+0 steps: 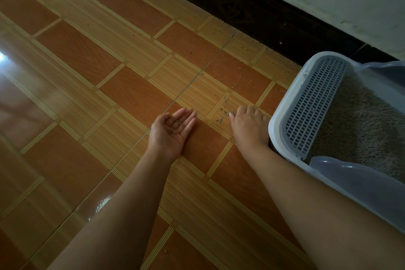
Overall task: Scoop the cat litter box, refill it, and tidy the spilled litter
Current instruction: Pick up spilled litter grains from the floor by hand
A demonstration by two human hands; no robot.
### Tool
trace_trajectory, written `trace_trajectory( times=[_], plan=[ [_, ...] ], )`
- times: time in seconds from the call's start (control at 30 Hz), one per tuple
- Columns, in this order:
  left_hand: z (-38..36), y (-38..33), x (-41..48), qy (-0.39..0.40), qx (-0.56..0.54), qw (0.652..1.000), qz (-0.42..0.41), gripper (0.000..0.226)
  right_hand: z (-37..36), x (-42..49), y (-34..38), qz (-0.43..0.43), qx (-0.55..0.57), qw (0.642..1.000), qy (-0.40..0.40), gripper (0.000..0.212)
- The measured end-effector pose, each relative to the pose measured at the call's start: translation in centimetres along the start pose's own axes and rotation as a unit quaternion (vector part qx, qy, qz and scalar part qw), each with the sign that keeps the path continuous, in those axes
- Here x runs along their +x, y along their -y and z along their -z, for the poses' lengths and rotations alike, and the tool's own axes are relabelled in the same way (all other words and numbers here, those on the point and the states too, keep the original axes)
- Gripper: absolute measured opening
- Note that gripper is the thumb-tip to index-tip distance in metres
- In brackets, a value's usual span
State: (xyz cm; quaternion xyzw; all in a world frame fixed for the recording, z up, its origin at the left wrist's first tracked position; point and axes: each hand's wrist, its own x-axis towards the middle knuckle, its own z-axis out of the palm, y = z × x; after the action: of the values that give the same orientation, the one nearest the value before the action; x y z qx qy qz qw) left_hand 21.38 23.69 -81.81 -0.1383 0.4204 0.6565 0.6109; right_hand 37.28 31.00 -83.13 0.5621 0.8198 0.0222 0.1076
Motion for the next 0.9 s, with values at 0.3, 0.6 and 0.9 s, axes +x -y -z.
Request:
trace_trajectory(
  times=[0.3, 0.6, 0.9],
  plan=[
    [-0.6, 0.2, -0.3, 0.007, 0.004, 1.0, -0.003, 0.057, -0.1, 0.6, 0.4, 0.034, -0.036, 0.998, 0.045, 0.027],
    [0.3, 0.2, -0.7, -0.008, 0.003, 1.0, 0.0, 0.052, 0.1, 0.6, 0.3, 0.035, -0.011, 0.998, 0.046, 0.028],
    [0.1, -0.3, -1.5, -0.008, -0.004, 1.0, -0.006, 0.042, 1.0, -0.1, 0.3, 0.005, 0.089, 0.995, 0.037, 0.027]
  ],
)
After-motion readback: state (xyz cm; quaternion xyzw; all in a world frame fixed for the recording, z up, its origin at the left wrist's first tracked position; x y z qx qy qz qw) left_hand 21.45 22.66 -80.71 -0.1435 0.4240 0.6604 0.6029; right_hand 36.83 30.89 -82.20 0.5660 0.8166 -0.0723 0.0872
